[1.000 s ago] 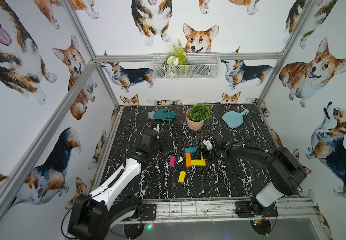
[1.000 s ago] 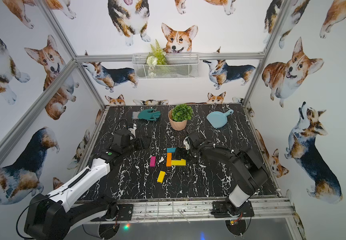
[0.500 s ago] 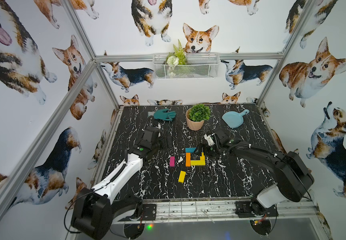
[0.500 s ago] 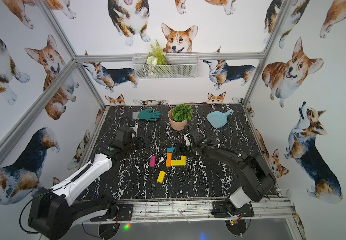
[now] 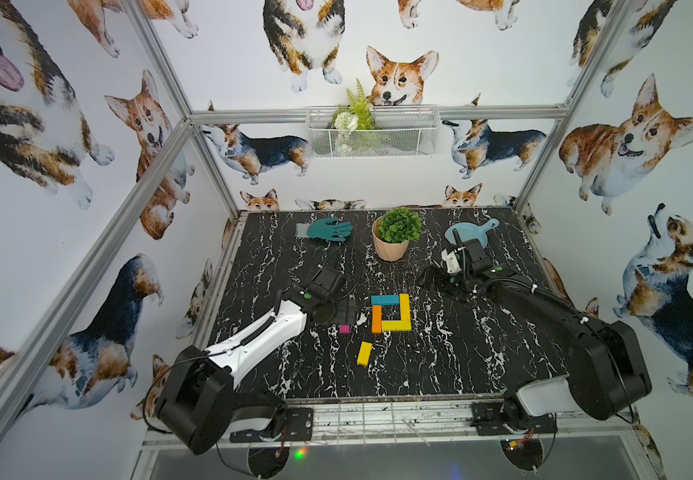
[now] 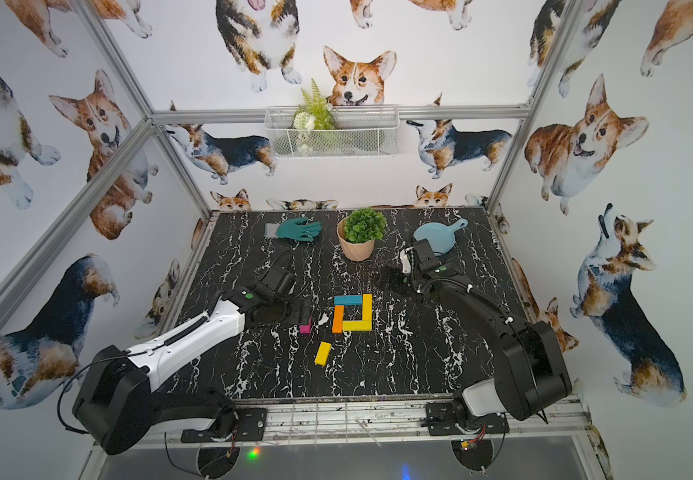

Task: Assemble the letter p with building blocks
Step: Assemble the building block at the center of the board.

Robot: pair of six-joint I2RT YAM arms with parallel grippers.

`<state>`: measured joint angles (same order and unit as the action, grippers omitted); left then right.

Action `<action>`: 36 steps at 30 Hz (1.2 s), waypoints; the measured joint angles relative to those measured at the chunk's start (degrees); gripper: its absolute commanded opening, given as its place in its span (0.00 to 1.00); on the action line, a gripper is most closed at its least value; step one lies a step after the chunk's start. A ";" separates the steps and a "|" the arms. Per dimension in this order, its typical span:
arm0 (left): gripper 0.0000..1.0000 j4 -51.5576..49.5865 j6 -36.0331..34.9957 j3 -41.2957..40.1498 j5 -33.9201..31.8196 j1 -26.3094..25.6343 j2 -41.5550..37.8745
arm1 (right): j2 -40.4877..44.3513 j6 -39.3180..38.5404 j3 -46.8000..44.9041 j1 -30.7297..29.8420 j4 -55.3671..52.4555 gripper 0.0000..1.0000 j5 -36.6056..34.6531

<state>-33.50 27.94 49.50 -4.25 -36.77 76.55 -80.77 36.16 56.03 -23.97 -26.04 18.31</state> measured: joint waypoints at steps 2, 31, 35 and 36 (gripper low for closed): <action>0.94 -0.61 1.20 0.07 -0.20 -3.19 0.96 | 0.35 -0.20 -0.20 0.02 -0.07 1.00 0.39; 0.66 -2.34 11.19 1.66 -1.88 -24.00 13.84 | 6.10 -1.90 -3.50 6.05 -2.03 0.99 1.95; 0.55 -1.33 11.32 1.51 -1.49 -23.71 14.75 | 6.36 -2.62 -3.37 7.06 -2.75 1.00 1.86; 0.54 -1.03 11.34 1.49 -1.40 -23.61 14.95 | 6.45 -2.97 -3.34 7.13 -2.91 0.99 1.86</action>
<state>-34.52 39.29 50.98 -5.65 -60.38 91.50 -74.32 33.19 52.69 -16.84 -28.95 20.16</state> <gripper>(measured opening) 0.567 0.996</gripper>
